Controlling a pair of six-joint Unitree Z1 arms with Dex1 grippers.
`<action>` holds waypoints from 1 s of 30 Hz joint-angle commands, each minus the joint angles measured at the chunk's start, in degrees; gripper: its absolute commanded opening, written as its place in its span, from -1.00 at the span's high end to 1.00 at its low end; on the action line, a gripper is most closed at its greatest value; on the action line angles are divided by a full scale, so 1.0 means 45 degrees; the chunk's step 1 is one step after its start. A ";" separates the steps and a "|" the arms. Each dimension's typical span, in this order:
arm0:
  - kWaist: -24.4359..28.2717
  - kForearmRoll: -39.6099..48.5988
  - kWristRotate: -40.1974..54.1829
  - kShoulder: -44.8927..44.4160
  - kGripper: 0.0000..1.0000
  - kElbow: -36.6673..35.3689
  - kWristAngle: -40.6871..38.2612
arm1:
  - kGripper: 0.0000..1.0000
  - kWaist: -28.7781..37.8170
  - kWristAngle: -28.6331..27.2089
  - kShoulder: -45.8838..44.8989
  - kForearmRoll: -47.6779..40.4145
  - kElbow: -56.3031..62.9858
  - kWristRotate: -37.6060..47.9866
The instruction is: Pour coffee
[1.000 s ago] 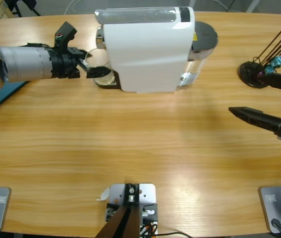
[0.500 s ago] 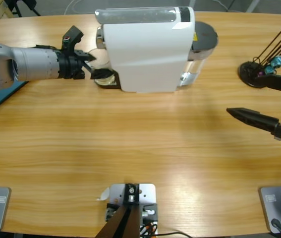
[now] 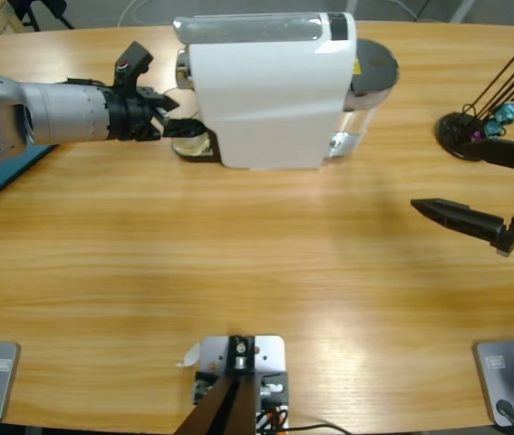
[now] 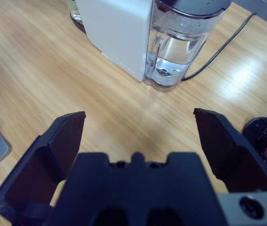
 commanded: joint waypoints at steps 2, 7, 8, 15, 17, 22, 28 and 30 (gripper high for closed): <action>0.0096 -0.0718 -0.0105 0.0299 0.06 0.1316 -0.0285 | -1.00 0.0089 0.0188 0.0301 -0.0073 0.0210 -0.0056; 0.0096 -0.0690 -0.0125 -0.0287 0.06 0.1527 -0.0257 | -1.00 0.0089 0.0172 0.0297 -0.0073 0.0210 -0.0056; 0.0096 -0.0663 -0.0144 -0.0490 0.06 0.1570 -0.0226 | -1.00 0.0089 0.0172 0.0282 -0.0073 0.0210 -0.0056; 0.0670 0.0669 -0.0183 -0.2455 0.06 0.1863 0.0122 | -1.00 0.0089 0.0192 0.0239 -0.0073 0.0230 -0.0056; 0.1034 0.1318 -0.0183 -0.3315 0.06 0.1934 0.0715 | -1.00 0.0089 0.0192 0.0215 -0.0073 0.0230 -0.0056; 0.2998 0.1935 -0.1203 -0.5373 0.05 0.2383 0.2258 | -1.00 0.0089 0.0258 0.0133 -0.0073 0.0238 -0.0056; 0.3643 0.1767 -0.2597 -0.5600 0.05 0.3551 0.4946 | -1.00 0.0089 0.0336 0.0039 -0.0073 0.0265 -0.0056; 0.4323 0.1747 -0.3328 -0.5311 0.05 0.3875 0.5118 | -1.00 0.0089 0.0360 0.0000 -0.0073 0.0269 -0.0056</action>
